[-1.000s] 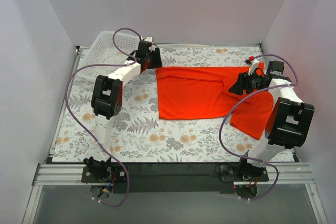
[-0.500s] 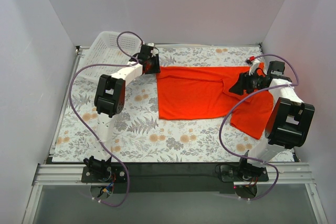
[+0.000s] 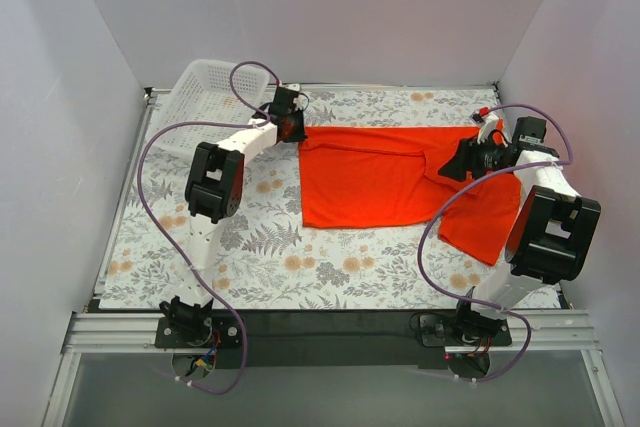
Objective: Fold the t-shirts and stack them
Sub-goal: Fold the tshirt
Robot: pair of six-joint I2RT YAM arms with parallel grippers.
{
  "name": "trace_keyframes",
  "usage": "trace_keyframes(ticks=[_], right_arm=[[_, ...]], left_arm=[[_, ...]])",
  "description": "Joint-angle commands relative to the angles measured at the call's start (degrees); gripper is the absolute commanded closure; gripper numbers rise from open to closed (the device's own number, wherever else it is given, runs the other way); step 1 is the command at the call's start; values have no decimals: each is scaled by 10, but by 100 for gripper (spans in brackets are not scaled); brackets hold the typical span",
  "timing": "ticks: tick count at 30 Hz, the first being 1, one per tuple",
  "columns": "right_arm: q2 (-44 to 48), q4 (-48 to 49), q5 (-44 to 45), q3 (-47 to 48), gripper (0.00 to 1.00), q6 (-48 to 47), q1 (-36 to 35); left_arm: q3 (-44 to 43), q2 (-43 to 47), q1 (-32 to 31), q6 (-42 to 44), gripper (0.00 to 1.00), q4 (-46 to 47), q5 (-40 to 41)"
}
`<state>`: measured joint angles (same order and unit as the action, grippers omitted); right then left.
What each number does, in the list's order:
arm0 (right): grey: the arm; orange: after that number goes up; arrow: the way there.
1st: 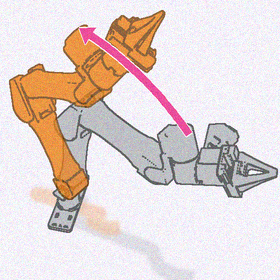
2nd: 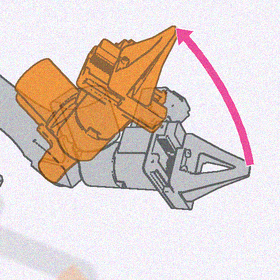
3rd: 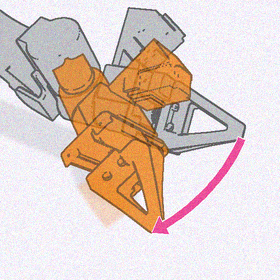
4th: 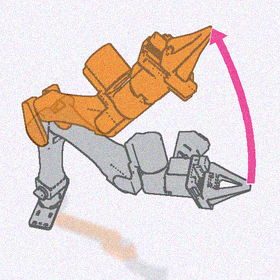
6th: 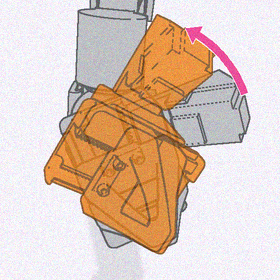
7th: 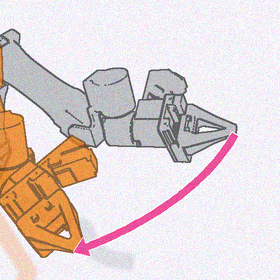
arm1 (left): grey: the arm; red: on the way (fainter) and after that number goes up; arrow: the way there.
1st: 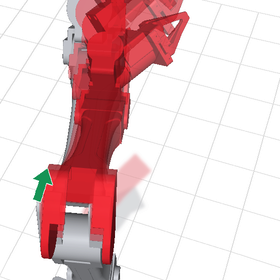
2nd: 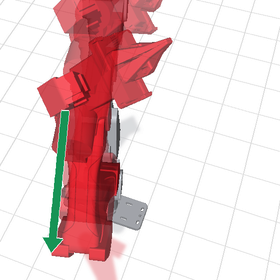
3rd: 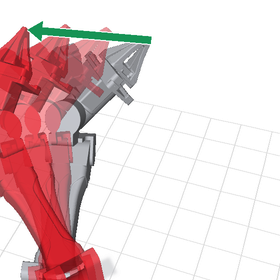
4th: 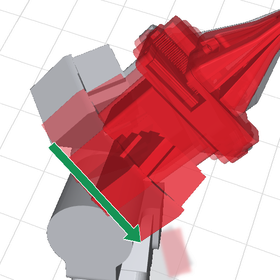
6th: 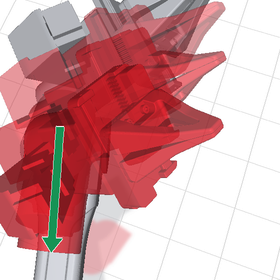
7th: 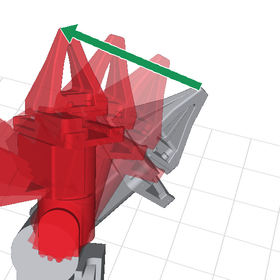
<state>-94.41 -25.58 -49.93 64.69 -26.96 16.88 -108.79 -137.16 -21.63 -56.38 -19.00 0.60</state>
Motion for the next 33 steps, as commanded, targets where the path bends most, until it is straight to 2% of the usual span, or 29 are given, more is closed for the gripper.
trace_keyframes(ticks=[1, 2, 3, 17, 24, 25, 26, 29, 33], right_arm=[[23, 4, -19, -4, 42, 2, 3], [24, 4, -19, -4, 42, 2, 3], [24, 4, -20, -4, 42, 2, 4], [30, 4, -17, -3, 42, 2, 8], [41, 3, 17, 4, 42, -19, 8], [48, 1, 24, 7, 42, -26, 9], [51, -4, 39, 11, 41, -34, 8], [65, -39, 72, 29, 39, -96, 8], [95, -90, 113, 27, 37, -210, 8]], left_arm=[[-11, 18, -1, 16, 94, -16, 41], [-11, 20, 0, 20, 99, -16, 48], [-10, 24, 2, 23, 100, -15, 55], [31, 68, 38, 79, 100, -2, 122], [6, 68, 51, 80, 99, -4, 107], [2, 71, 50, 74, 93, -6, 75], [-8, 74, 48, 69, 74, -8, 50], [-25, 96, 34, 59, 52, -11, -25], [-21, 143, 17, 52, 44, -10, -88]])
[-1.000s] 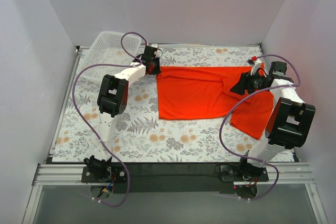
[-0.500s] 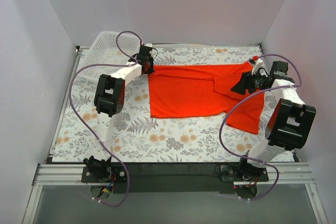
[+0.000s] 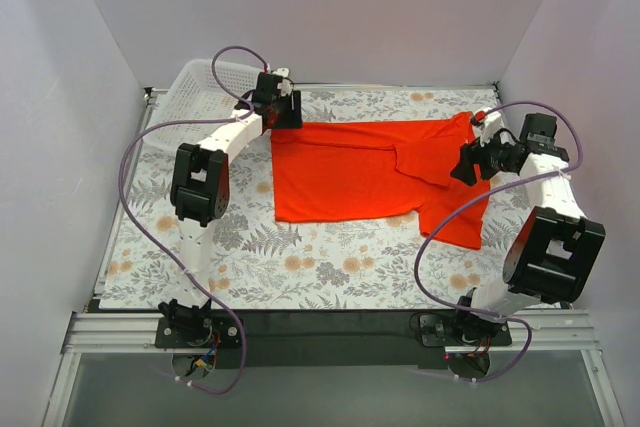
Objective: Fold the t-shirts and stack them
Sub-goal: Fold the tshirt
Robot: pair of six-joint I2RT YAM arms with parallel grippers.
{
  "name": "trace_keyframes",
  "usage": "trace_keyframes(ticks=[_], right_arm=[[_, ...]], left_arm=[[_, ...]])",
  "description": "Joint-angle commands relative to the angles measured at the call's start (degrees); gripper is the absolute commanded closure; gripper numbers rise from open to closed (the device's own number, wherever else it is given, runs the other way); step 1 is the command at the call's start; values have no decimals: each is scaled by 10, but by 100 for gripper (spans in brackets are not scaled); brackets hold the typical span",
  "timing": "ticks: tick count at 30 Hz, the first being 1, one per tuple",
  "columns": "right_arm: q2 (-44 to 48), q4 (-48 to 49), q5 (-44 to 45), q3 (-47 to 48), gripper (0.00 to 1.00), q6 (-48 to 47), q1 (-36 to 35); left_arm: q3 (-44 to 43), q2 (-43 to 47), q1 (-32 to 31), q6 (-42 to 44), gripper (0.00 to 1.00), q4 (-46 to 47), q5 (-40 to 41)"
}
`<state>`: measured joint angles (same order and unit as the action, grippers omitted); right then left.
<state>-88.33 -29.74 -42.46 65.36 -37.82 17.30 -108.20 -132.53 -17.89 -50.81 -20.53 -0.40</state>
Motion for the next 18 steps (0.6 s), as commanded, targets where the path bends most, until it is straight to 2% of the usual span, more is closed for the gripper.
trace_keyframes(ticks=[1, 3, 4, 6, 8, 9, 10, 11, 12, 14, 16, 17, 18], right_arm=[[41, -79, 45, 18, 36, -175, 4], [61, -125, 52, 1, 36, -273, 4], [69, -169, 55, -5, 36, -360, 4], [86, -199, 81, -34, 35, -436, 4], [101, -233, 109, -50, 35, -499, 4], [103, -240, 118, -59, 35, -504, 5], [103, -247, 127, -62, 34, -512, 5], [102, -264, 142, -65, 34, -525, 6], [99, -271, 147, -67, 35, -531, 10], [91, -304, 149, -65, 35, -561, 19], [67, -348, 143, -60, 36, -615, 40], [58, -358, 149, -61, 38, -633, 48], [40, -369, 154, -63, 38, -659, 50]], left_arm=[[-20, 123, -23, -1, 44, 6, -90], [28, 161, -32, 4, 43, 24, -115], [48, 206, -34, 18, 43, 32, -127], [105, 254, -38, 38, 43, 58, -153], [221, 344, -40, 63, 41, 100, -157], [263, 378, -40, 76, 40, 115, -150], [348, 408, -41, 92, 39, 125, -154], [387, 475, -41, 123, 36, 144, -152], [469, 508, -43, 135, 34, 155, -166], [539, 576, -47, 173, 30, 168, -222], [615, 667, -54, 246, 28, 178, -300], [687, 692, -78, 271, 25, 195, -303], [713, 729, -90, 345, 25, 197, -308]])
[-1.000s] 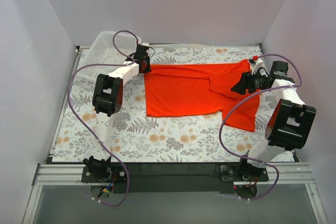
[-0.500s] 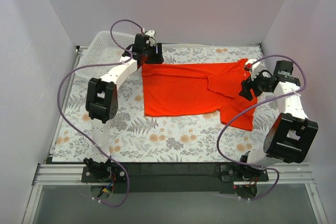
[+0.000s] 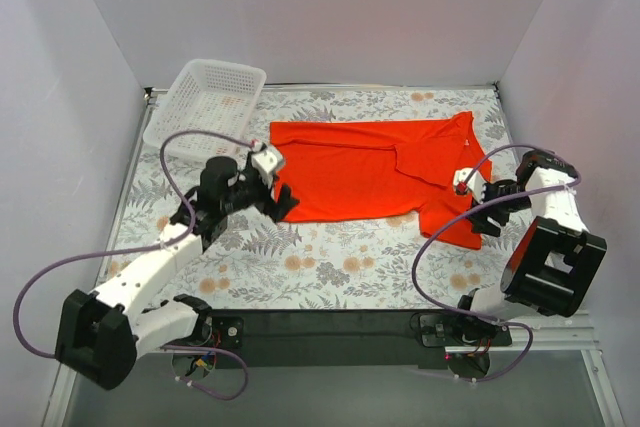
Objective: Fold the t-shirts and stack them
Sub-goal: Fold the tshirt
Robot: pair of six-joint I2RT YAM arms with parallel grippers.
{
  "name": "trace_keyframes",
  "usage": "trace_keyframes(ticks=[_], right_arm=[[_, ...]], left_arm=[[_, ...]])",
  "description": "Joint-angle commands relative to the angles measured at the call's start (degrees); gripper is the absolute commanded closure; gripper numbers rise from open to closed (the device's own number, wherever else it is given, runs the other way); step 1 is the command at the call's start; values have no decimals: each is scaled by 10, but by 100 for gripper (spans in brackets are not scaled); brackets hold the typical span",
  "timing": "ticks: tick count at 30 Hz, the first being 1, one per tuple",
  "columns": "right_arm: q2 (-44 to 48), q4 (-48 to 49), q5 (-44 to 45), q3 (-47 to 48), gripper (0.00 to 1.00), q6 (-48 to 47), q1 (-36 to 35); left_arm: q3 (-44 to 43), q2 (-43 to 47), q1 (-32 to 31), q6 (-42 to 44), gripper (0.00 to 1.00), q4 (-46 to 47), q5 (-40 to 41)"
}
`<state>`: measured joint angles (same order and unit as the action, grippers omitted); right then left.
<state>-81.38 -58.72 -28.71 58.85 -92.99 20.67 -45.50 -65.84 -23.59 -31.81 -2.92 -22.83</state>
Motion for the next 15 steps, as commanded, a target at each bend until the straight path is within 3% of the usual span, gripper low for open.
trace_keyframes(ticks=[1, 6, 15], right_arm=[[-38, -82, 22, -7, 39, -119, 18], [-69, -80, 35, -44, 40, -176, 17], [-75, -33, 2, -67, 37, -143, 7]], left_arm=[[104, 70, -45, 174, 24, 20, -78], [119, 33, -86, 221, 27, -2, -31], [117, -53, -109, 259, 35, -1, 77]])
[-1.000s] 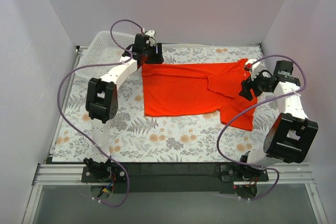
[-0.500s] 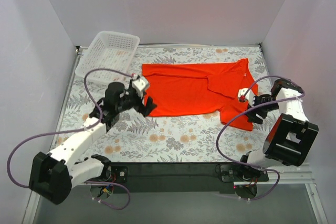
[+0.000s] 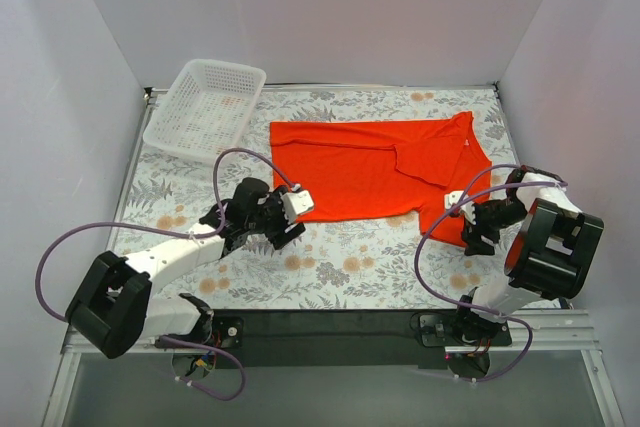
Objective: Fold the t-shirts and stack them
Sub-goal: Fold the tshirt
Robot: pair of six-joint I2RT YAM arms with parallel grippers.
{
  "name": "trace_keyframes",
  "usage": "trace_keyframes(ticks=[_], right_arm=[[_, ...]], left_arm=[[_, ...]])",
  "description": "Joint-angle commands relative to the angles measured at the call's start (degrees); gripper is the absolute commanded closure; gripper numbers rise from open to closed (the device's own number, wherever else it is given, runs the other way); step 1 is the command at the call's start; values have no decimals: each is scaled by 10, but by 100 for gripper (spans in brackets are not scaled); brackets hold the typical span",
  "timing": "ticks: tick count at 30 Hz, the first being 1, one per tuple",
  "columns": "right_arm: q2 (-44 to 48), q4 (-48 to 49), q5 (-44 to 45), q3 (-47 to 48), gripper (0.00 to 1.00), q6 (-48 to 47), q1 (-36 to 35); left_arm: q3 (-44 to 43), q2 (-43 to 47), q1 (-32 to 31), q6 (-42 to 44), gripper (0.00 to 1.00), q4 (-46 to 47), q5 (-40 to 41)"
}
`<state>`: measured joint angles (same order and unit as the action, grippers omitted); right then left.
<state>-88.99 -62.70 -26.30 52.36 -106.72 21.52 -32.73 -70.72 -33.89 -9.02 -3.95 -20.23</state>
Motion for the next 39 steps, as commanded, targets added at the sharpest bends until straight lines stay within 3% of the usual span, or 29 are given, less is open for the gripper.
trace_keyframes(ticks=[1, 7, 13, 14, 15, 19, 29, 33, 39], right_arm=[[1, 7, -27, -2, 38, -5, -2], [-3, 6, -39, 2, 38, -1, -2], [3, 6, -37, -6, 39, -1, -2], [6, 6, -37, -6, 39, -2, -2], [7, 6, -36, -6, 39, 0, -2], [9, 5, -26, -15, 40, -1, -2], [15, 25, -15, -60, 39, -1, -18], [18, 101, 3, -79, 40, 59, -32], [26, 152, 17, -84, 48, 101, -32]], left_arm=[[-10, -8, -7, 33, 39, 14, 62], [-16, -66, -7, 44, 50, 37, 150], [-46, -144, -6, 45, 57, 36, 150], [-48, -146, -7, 44, 60, 37, 152], [-49, -145, -7, 44, 70, 36, 157], [-39, -101, -7, 34, 86, 35, 159], [-41, -72, -20, 15, 91, 10, 129], [-44, -79, -19, 9, 91, 3, 113], [-44, -83, -20, 1, 91, 3, 99]])
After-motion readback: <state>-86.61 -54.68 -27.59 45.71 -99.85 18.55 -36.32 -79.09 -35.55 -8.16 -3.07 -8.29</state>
